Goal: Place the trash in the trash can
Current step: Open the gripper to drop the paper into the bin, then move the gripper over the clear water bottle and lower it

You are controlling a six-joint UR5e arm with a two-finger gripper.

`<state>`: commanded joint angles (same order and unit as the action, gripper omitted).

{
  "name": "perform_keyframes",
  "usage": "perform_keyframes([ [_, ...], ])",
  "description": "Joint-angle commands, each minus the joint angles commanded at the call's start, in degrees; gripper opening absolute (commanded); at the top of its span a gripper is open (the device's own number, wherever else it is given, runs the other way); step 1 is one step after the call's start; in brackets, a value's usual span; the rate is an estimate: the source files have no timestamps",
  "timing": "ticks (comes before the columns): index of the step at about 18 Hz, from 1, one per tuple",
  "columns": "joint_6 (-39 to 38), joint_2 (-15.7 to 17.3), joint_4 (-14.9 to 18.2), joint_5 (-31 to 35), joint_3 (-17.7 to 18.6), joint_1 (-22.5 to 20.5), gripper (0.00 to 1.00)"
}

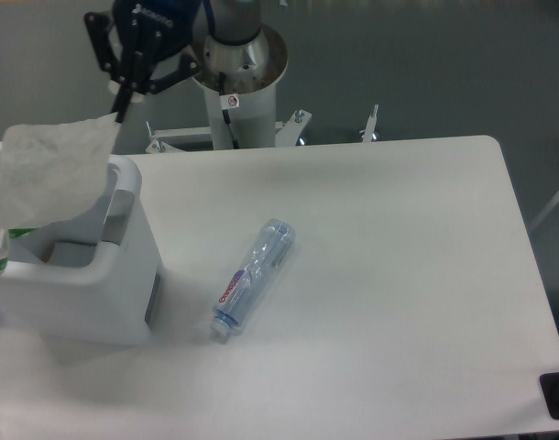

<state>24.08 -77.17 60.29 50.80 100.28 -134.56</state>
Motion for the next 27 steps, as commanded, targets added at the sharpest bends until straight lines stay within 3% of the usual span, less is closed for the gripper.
perform_keyframes([
  [3,0.53,0.00,0.00,0.00,1.05,0.00,0.20],
  [4,0.70,0.00,-0.09,0.09,1.49,0.09,0.32],
  [5,0.79,0.00,-0.09,0.09,1.58,0.35,0.55],
  [9,1.50,-0.17,-0.18,0.53,2.02,0.79,1.00],
  [15,1.67,-2.54,-0.44,2.55,1.32,0.62,1.00],
  [18,1.67,-4.74,-0.53,2.73,0.88,-1.57,1.00],
  [27,3.34,-17.30,-0.44,3.16,-5.70,-9.40,1.00],
])
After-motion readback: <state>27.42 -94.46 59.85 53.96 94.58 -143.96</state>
